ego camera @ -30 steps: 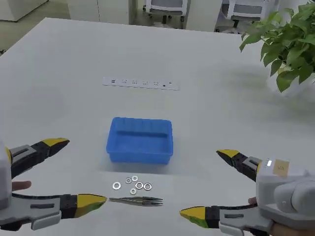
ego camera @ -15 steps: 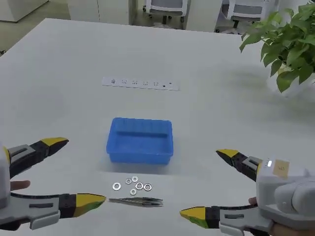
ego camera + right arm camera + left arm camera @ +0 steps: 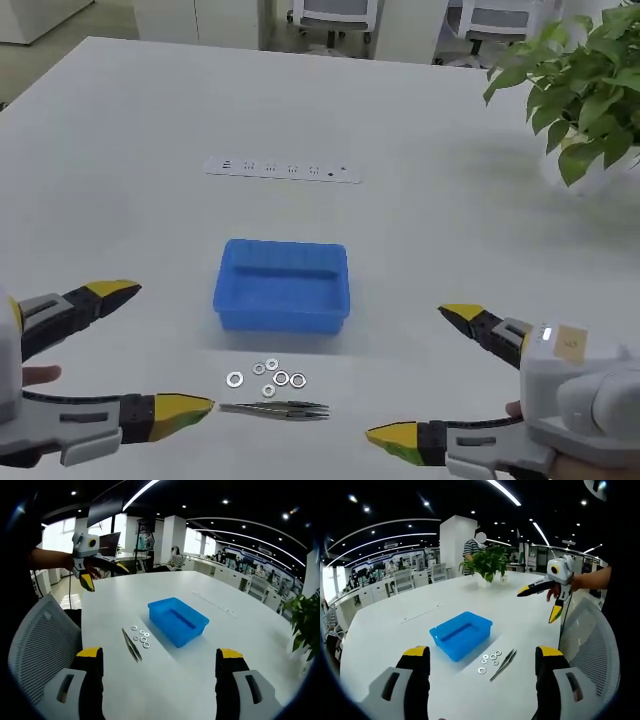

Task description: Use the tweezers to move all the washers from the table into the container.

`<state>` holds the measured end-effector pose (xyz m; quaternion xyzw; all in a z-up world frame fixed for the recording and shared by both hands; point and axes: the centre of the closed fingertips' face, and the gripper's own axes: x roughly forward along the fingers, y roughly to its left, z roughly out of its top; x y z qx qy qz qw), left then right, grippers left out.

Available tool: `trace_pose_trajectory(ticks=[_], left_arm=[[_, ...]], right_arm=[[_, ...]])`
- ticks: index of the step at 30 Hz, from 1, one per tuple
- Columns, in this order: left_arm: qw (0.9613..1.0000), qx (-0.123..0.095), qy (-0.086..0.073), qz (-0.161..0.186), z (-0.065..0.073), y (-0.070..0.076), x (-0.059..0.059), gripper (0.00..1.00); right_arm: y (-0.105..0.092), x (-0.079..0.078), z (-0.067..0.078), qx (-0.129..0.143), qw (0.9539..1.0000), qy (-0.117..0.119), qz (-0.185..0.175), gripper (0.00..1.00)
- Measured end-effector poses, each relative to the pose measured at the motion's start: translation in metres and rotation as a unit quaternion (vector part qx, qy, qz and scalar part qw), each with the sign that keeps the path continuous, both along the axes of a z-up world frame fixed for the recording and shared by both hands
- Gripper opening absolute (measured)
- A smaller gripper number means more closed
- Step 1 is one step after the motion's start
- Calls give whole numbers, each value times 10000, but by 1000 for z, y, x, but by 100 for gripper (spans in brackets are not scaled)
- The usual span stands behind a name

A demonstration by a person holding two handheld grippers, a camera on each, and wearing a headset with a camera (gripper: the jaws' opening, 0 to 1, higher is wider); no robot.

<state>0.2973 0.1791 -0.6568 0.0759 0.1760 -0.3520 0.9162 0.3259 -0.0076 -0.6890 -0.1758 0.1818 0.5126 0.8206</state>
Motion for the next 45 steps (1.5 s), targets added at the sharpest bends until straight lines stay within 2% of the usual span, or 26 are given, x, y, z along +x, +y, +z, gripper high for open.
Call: trace_pose_trajectory(ticks=[27,45], left_arm=[[9997,142,54,-206,-2,-2,1,88],[9984,317,142,-457,-6,-1,9,83]], right_arm=[[-2,4,1,-137,9998,-42,144,90],[0,14,1,-270,9988,-6,405,84]])
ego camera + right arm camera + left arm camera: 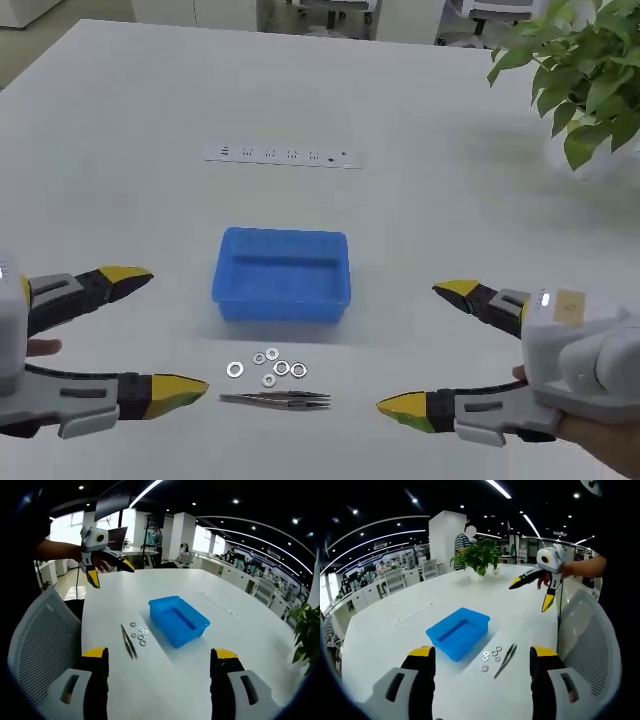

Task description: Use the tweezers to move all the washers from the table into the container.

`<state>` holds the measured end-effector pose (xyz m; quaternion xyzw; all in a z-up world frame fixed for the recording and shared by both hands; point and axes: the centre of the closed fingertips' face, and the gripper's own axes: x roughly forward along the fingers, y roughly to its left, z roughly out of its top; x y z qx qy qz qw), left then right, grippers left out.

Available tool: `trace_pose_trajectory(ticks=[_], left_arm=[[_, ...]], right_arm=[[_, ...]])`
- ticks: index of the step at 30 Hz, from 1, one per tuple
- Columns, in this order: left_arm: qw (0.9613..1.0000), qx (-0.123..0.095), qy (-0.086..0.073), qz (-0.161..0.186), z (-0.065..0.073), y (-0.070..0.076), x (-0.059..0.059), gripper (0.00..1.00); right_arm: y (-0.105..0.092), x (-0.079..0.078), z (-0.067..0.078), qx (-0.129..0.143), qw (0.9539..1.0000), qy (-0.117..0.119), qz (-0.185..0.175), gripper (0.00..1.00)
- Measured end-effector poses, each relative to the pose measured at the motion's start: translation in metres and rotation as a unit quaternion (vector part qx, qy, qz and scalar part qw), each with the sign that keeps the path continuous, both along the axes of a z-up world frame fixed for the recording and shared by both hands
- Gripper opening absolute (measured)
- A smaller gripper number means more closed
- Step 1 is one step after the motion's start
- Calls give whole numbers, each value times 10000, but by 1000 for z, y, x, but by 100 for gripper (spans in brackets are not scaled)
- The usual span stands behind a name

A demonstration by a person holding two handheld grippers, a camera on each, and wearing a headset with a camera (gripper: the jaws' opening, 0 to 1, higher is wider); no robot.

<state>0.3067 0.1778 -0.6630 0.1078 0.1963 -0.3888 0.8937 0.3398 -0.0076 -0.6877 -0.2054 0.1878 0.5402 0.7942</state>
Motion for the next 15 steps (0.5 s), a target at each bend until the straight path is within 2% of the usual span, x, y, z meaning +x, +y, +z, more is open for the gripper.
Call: trace_pose_trajectory(ticks=[8,15], left_arm=[[9996,158,94,-217,-5,-2,5,77],[9976,378,213,-540,-17,-7,7,65]], right_arm=[[7,2,-5,-136,9995,62,274,80],[14,-2,-15,-358,9965,170,730,68]])
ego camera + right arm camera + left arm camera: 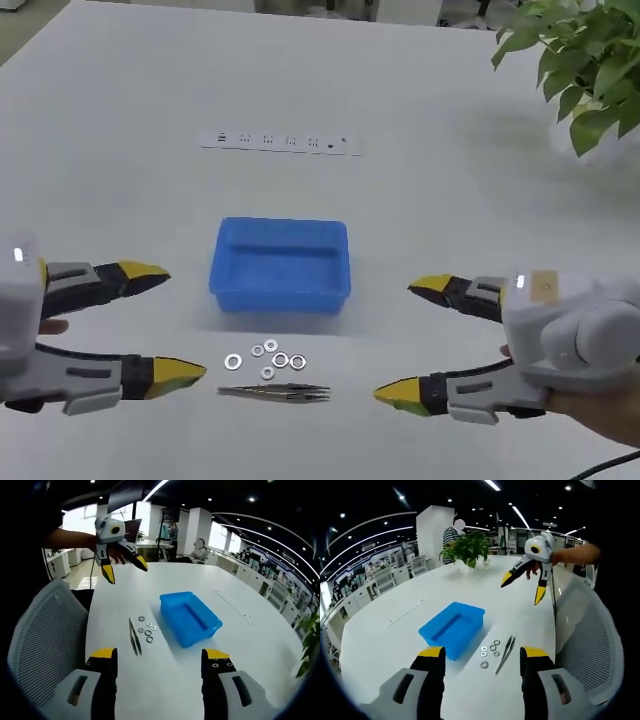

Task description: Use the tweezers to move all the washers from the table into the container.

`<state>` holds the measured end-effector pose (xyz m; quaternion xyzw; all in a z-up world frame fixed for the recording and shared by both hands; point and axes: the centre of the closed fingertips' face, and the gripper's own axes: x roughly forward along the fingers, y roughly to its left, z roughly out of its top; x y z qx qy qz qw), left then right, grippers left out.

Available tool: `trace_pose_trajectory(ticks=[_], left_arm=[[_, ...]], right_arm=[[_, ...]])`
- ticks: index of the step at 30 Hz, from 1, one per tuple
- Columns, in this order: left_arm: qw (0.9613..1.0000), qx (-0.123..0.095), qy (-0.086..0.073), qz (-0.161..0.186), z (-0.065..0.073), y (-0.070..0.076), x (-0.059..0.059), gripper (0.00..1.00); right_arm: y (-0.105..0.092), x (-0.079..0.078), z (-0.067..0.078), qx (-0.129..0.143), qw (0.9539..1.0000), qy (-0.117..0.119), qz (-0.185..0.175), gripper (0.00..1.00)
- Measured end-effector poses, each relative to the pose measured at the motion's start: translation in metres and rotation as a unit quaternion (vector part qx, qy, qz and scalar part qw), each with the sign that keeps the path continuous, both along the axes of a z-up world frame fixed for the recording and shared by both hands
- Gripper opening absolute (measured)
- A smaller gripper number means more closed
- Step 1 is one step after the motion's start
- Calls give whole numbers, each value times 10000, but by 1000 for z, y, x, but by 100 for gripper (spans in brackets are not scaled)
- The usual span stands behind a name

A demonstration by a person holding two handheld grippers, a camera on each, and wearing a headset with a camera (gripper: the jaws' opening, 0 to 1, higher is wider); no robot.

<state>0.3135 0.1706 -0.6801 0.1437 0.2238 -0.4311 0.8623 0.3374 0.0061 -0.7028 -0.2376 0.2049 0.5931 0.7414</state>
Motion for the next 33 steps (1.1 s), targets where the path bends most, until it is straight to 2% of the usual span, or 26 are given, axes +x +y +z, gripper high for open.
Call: trace_pose_trajectory(ticks=[1,6,13,18,22,25,27,29,30,31,33], left_arm=[[9999,60,72,-99,-4,-1,-2,63],[9986,268,213,-408,-16,-5,-5,52],[9938,608,437,-819,-35,-9,-9,39],[9876,910,569,-1149,-50,-12,-12,33],[9840,1018,666,-1305,-58,-15,-15,29],[9815,1101,728,-1389,-64,-17,-17,26],[9792,1189,754,-1459,-68,-18,-18,26],[9739,1544,674,-1518,-76,-13,-17,26],[9719,1632,684,-1550,-79,-12,-17,24],[9705,1647,774,-1584,-83,-14,-20,23],[9691,1690,795,-1613,-87,-15,-20,22]], right_arm=[[1,-1,-1,-26,10000,7,58,66],[6,-3,-8,-180,9991,-26,384,60],[16,-10,-18,-360,9954,-16,885,49],[23,-17,-26,-510,9908,-44,1256,43],[28,-20,-31,-592,9878,-37,1437,39],[33,-22,-36,-629,9858,71,1554,34],[35,-23,-38,-687,9844,24,1620,33],[39,-24,-41,-711,9832,53,1679,31],[41,-23,-43,-730,9826,26,1705,30],[42,-23,-45,-756,9822,27,1719,30],[45,-24,-48,-787,9809,41,1781,29]])
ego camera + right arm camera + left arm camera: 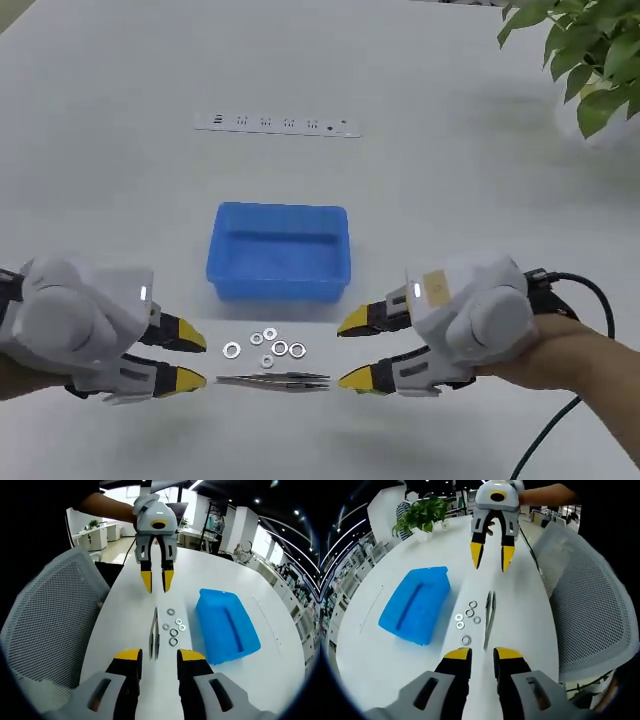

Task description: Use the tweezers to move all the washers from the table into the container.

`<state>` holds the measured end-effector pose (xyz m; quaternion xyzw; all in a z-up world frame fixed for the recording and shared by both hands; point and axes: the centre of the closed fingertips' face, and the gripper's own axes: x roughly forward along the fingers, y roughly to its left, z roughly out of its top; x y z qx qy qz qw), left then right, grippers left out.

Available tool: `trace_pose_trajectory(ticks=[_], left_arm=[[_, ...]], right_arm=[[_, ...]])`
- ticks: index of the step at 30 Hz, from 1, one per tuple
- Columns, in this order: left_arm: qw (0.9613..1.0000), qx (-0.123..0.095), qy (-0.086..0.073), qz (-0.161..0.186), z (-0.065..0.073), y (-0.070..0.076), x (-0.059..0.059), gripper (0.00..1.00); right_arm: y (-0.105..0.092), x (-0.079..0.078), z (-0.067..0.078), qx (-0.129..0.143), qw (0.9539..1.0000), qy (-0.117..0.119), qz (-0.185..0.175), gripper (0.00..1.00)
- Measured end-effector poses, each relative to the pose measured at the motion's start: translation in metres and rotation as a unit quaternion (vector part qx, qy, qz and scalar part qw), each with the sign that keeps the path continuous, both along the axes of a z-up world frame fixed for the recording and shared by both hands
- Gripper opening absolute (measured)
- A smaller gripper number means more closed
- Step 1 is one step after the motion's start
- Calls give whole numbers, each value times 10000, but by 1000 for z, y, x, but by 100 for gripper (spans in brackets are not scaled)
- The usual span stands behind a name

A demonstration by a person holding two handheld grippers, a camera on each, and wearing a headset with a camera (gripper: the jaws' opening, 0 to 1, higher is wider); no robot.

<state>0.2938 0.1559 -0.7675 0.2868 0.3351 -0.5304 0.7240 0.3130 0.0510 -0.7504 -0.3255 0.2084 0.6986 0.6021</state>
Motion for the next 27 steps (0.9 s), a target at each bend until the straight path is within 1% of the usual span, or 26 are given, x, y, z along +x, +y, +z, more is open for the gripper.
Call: trace_pose_trajectory(ticks=[5,7,10,14,20,27], left_arm=[[9999,-37,82,-67,-4,-4,-1,20],[9999,-36,99,-89,-8,-4,2,19],[9999,-8,121,-121,-10,-3,3,17],[9997,24,171,-194,-12,-3,4,15],[9992,117,234,-317,-19,-5,6,13],[9983,262,259,-458,-28,-8,5,12]], right_arm=[[7,-3,-8,-107,9998,-10,179,26],[9,-5,-12,-172,9995,-5,257,25],[10,-7,-19,-295,9987,-42,404,24],[13,-7,-24,-358,9983,-48,457,22],[17,-4,-33,-460,9979,-60,462,20],[22,-5,-42,-531,9974,8,493,19]])
